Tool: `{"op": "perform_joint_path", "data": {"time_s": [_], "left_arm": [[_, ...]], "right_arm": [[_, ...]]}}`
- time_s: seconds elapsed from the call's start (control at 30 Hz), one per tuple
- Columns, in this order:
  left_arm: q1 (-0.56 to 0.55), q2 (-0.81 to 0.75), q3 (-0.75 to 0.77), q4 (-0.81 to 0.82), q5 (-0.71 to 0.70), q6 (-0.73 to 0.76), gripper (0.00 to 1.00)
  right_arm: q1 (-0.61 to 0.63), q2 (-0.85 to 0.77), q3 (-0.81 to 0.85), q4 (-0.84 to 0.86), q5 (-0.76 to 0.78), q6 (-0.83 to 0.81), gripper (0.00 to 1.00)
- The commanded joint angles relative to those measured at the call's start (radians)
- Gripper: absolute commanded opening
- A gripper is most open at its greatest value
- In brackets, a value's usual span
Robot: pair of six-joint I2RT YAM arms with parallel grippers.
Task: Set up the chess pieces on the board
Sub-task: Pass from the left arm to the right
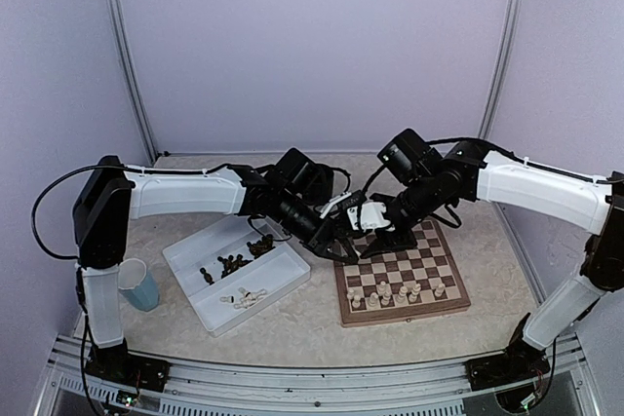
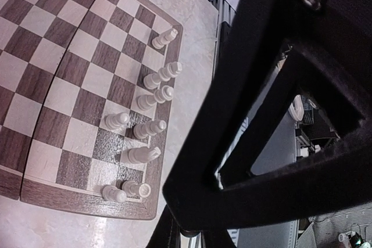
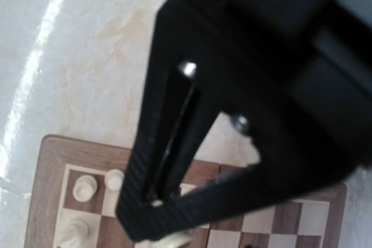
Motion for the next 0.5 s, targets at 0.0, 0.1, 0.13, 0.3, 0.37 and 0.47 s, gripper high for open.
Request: {"op": "perform_joint_path", "data": {"time_s": [0.0,0.1,0.13,0.3,0.37,0.47], "left_arm": [[0.003,0.02,0.023,-0.014,0.083,-0.005,0.07],[0.006,0.023,0.024,-0.02,0.105,-0.001,0.07],[0.009,0.026,0.025,-0.02,0.112,-0.001,0.07],[0.015,0.033,0.024,-0.009,0.144,-0.01,0.07],[0.015,0.037,0.025,-0.003,0.157,-0.017,0.07],[0.02,0.036,0.024,0.009,0.168,-0.027,0.07]], "right_arm": [[0.045,0.017,-0.001,-0.027,0.059,-0.041,0.44],[0.069,0.024,-0.014,-0.027,0.085,-0.048,0.43],[0.076,0.026,-0.017,-0.027,0.091,-0.05,0.43],[0.103,0.032,-0.031,-0.026,0.123,-0.056,0.42],[0.111,0.033,-0.034,-0.028,0.131,-0.059,0.39],[0.116,0.032,-0.039,-0.026,0.139,-0.06,0.36]]}}
